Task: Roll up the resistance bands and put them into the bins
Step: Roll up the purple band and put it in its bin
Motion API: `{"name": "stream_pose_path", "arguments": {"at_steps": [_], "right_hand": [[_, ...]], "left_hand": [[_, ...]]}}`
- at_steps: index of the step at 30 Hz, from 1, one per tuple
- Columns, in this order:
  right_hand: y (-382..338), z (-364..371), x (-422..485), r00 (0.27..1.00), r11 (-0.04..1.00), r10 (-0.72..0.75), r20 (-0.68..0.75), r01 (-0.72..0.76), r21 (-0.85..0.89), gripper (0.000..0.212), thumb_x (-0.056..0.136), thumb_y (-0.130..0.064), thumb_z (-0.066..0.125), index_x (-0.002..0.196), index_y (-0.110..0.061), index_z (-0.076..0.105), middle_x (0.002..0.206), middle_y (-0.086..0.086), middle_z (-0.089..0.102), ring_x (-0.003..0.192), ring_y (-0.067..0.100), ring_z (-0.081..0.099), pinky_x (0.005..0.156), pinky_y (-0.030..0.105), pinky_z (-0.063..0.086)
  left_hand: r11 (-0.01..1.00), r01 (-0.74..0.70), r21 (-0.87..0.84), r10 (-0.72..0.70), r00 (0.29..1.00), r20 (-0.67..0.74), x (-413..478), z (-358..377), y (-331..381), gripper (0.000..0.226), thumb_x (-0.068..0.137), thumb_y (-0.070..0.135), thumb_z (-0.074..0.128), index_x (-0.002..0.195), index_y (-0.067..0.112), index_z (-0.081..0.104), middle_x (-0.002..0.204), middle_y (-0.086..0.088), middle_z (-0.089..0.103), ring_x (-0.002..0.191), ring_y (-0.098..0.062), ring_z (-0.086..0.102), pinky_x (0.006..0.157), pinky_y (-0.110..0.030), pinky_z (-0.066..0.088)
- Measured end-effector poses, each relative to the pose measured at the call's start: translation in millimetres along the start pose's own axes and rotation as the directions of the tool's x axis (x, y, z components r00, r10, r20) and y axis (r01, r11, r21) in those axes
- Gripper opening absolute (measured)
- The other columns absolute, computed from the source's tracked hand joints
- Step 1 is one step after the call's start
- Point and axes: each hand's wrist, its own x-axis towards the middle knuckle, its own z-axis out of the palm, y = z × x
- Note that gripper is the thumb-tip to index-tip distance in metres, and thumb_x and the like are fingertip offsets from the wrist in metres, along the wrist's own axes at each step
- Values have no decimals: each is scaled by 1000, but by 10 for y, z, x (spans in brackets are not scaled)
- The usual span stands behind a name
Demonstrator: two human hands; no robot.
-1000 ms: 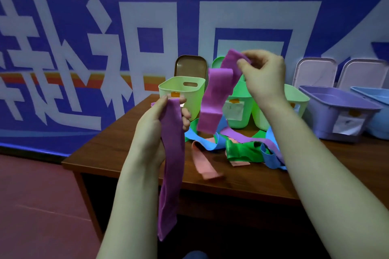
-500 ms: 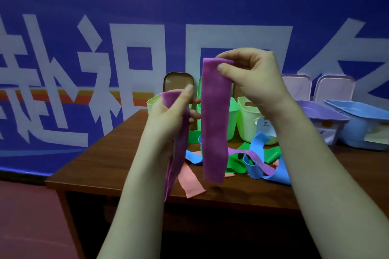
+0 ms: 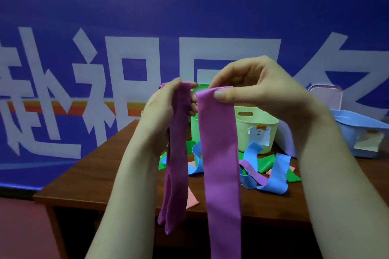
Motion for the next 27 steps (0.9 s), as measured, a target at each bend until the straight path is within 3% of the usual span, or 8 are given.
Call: {"name": "stream_pose_path", "arguments": {"at_steps": [2, 4, 9, 12, 16, 22, 27], "right_hand": [[-12, 38, 11, 999, 999, -25, 21, 25, 25, 13, 74, -4, 69, 87, -4, 69, 76, 2, 71, 74, 12, 66, 70, 22, 55], [15, 94, 17, 998, 998, -60, -1, 60, -35, 12, 78, -1, 69, 89, -6, 71, 80, 7, 70, 77, 12, 64, 71, 24, 54], [136, 178, 74, 980, 949, -146, -133, 102, -297, 14, 80, -12, 74, 90, -21, 74, 83, 5, 64, 63, -1, 49, 59, 15, 38], [162, 214, 78, 966, 939, -156, -204, 81, -334, 12, 78, -13, 77, 88, -19, 73, 72, -10, 63, 62, 0, 50, 58, 10, 38], [165, 225, 76, 950, 916, -185, -251, 75, -394, 11, 77, -14, 77, 85, -19, 72, 71, -14, 61, 61, 0, 52, 58, 8, 39], [199, 202, 69, 947, 912, -195, -254, 80, -403, 12, 77, -18, 77, 86, -22, 71, 79, -10, 62, 65, 4, 55, 61, 12, 43], [251, 207, 92, 940, 914, -188, -284, 62, -401, 10, 79, -17, 76, 86, -22, 70, 85, -3, 61, 64, 4, 53, 60, 11, 42]], "left_hand": [[999, -21, 36, 20, 999, 31, -5, 8, -10, 38, 98, 36, 41, 92, 17, 73, 89, -9, 74, 82, -18, 70, 70, -31, 53], [999, -26, 42, 23, 997, 69, -33, 28, -19, 41, 98, 41, 40, 96, 19, 74, 94, -9, 74, 89, -20, 70, 74, -34, 53], [999, -26, 33, 23, 997, 80, -78, 93, -43, 49, 94, 54, 37, 75, 30, 75, 84, -1, 75, 82, -14, 72, 72, -30, 55], [1000, 1, 30, -2, 999, 44, -83, 104, -67, 49, 93, 58, 34, 82, 27, 71, 81, -2, 75, 81, -17, 73, 76, -34, 59], [999, 29, 30, -31, 998, 52, -79, 116, -83, 55, 92, 61, 31, 98, 22, 69, 85, -10, 75, 85, -25, 72, 79, -40, 57], [997, 54, 47, -57, 996, 71, -49, 133, -122, 59, 92, 63, 29, 98, 21, 71, 89, -10, 75, 89, -24, 72, 85, -41, 55], [996, 90, 24, -92, 991, 94, -56, 169, -143, 65, 92, 64, 26, 83, 24, 76, 89, -12, 75, 88, -25, 72, 90, -44, 54]]}}
